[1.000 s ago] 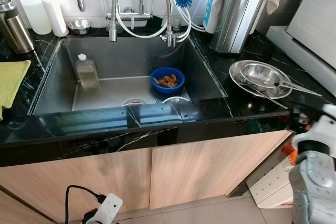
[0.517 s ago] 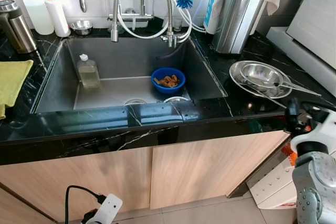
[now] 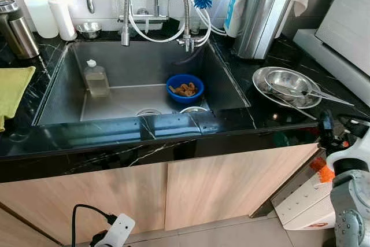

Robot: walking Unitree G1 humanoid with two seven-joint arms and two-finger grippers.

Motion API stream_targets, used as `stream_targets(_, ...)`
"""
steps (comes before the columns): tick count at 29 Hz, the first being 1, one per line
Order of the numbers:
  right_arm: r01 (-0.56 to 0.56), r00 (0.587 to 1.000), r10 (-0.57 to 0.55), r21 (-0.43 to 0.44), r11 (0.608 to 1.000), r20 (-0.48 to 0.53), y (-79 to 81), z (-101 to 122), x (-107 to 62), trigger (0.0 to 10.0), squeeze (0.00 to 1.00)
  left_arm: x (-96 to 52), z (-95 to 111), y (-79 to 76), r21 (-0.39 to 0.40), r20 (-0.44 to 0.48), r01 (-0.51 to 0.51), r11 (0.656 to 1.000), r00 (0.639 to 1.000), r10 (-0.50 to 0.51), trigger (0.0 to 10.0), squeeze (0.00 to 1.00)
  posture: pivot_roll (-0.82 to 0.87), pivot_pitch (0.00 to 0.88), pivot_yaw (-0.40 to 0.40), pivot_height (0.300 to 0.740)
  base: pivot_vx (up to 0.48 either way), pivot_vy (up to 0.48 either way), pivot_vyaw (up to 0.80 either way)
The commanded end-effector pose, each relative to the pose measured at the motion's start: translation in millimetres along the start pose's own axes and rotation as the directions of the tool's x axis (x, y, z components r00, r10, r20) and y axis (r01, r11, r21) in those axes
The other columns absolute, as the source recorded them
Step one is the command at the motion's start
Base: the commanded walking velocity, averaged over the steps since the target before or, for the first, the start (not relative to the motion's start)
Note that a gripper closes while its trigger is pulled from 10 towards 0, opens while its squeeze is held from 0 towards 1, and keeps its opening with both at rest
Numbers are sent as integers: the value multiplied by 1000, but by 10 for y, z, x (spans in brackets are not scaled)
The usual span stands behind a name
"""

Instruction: Kitchen organization

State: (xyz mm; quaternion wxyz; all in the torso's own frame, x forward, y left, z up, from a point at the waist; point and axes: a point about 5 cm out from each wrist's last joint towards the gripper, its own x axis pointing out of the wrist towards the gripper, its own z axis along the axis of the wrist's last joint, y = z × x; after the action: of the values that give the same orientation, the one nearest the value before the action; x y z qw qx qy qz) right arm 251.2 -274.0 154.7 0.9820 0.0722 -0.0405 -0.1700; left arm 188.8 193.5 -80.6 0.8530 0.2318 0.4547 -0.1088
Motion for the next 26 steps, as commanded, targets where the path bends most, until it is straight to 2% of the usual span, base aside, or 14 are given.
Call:
stream_targets(1,35,999,-35,0,999,-21,-94,-19,17,10000,0,-1,-4,-3,28,-1,8,1000,1000,-8,10000,0,106,61,-82,740,0,0,0)
stream_targets(8,-31,998,31,-3,1000,-58,-24,-83,78,10000,0,1,7,4,29,2,6,1000,1000,-6,10000,0,103,62,-79,740,0,0,0)
stream_targets(16,-38,997,38,-1,999,-74,-23,-122,151,10000,0,3,21,7,28,6,5,1000,1000,-5,10000,0,107,62,-79,740,0,0,0)
stream_targets(26,-121,993,121,4,993,12,137,23,201,10000,0,9,80,23,13,33,-3,1000,999,3,10000,0,109,66,-80,740,0,0,0)
